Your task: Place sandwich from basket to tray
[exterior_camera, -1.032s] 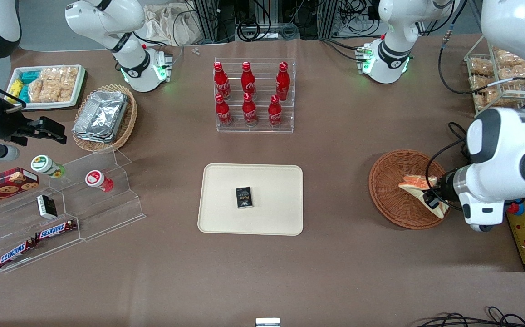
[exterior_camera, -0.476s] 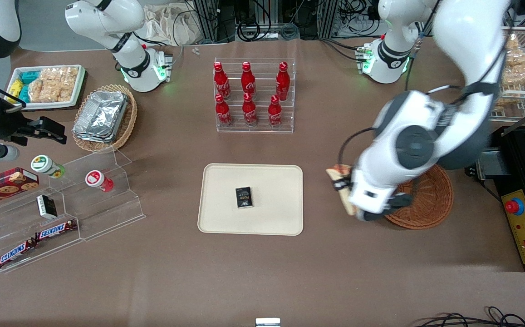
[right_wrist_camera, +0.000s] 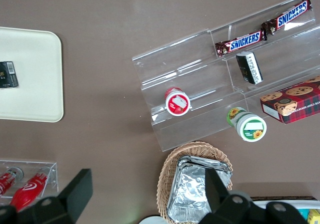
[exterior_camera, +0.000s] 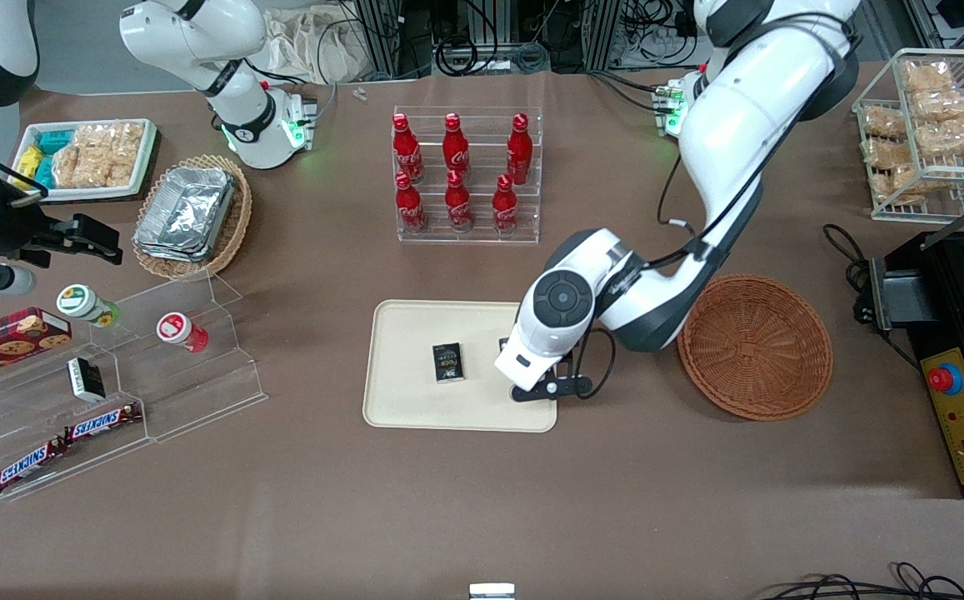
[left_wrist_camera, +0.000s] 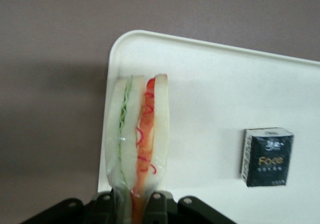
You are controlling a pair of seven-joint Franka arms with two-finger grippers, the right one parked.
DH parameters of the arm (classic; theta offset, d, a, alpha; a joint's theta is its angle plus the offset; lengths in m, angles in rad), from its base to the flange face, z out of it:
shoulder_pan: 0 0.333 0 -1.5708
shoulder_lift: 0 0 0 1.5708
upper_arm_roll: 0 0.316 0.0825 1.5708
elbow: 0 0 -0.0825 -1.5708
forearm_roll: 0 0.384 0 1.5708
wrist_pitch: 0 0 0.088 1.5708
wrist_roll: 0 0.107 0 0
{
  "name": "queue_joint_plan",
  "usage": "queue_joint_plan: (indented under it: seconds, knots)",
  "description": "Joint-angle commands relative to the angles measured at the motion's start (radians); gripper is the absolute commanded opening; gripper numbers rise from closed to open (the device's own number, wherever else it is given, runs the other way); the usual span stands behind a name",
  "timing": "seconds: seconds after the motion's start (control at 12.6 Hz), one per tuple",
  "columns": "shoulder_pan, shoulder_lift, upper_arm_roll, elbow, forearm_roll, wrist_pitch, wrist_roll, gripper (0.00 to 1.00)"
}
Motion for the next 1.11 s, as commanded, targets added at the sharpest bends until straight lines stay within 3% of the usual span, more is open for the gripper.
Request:
queue_joint_plan:
  seconds: [0.0,0.08,0.16,0.24,0.56,0.71,0.95,1.03]
  knots:
    - [-0.032,0.076,0.008,0.077,0.052,0.002,0.013,0.0]
    - [-0.034,0.089,0.008,0.081,0.052,0.013,0.011,0.16]
    - [-0.032,0.096,0.008,0.083,0.052,0.031,0.001,0.65]
    - [-0.032,0.091,0.008,0.081,0.047,0.041,-0.009,1.0]
    - [-0.008,0.018,0.008,0.077,0.047,0.006,-0.056,1.0]
    - [0.011,-0.056,0.008,0.075,0.044,-0.13,-0.124,1.0]
    - [0.168,-0.206,-0.009,0.064,0.03,-0.318,-0.013,1.0]
    - [0.23,-0.26,-0.012,0.058,-0.036,-0.367,0.087,1.0]
